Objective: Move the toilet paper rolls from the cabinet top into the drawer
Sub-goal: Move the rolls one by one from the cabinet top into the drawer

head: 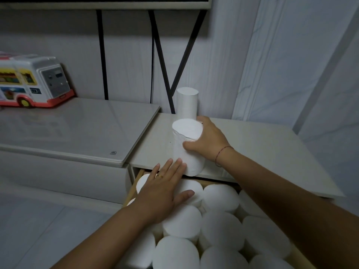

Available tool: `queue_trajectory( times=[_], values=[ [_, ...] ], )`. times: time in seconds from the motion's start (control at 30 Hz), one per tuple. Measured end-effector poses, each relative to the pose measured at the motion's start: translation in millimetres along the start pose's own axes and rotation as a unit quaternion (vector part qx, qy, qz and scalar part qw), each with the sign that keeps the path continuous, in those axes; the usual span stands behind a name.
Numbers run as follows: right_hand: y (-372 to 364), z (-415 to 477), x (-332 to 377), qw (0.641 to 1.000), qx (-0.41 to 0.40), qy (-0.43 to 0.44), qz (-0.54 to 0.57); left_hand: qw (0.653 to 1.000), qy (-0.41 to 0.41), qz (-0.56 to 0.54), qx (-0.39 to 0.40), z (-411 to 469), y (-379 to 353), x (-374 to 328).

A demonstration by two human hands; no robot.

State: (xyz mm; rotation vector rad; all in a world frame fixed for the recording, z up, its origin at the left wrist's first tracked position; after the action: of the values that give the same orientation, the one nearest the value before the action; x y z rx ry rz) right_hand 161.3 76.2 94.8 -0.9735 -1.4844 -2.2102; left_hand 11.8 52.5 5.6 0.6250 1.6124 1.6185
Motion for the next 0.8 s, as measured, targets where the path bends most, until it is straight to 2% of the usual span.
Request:
queue_trajectory(
  times=[0.37, 0.53, 0.8],
  values=[
    [77, -72, -49, 0.998, 0.051, 0.011, -0.018, 0.996, -0.080, 0.001, 0.047, -12, -29, -56],
    [111, -114, -75, 0.998, 0.063, -0.020, 0.002, 0.990, -0.118, 0.000, 0.072, -13, -48, -86],
    [156, -171, -119, 0.994, 0.094, -0.028, -0.055, 0.978, -0.187, -0.006, 0.095, -17, -73, -145]
  ],
)
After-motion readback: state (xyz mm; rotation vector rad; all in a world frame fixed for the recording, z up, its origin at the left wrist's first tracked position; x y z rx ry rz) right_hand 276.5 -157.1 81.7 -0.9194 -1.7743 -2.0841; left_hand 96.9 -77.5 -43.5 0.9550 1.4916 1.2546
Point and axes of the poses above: each hand's wrist, its own z-axis towards the middle knuckle, its own y-axis out of the back of the hand, x = y × z, the point moved 8 cm from there along z, towards the middle knuckle, and after that the axes turned 1 degree about -y, right-handed, at the moved point
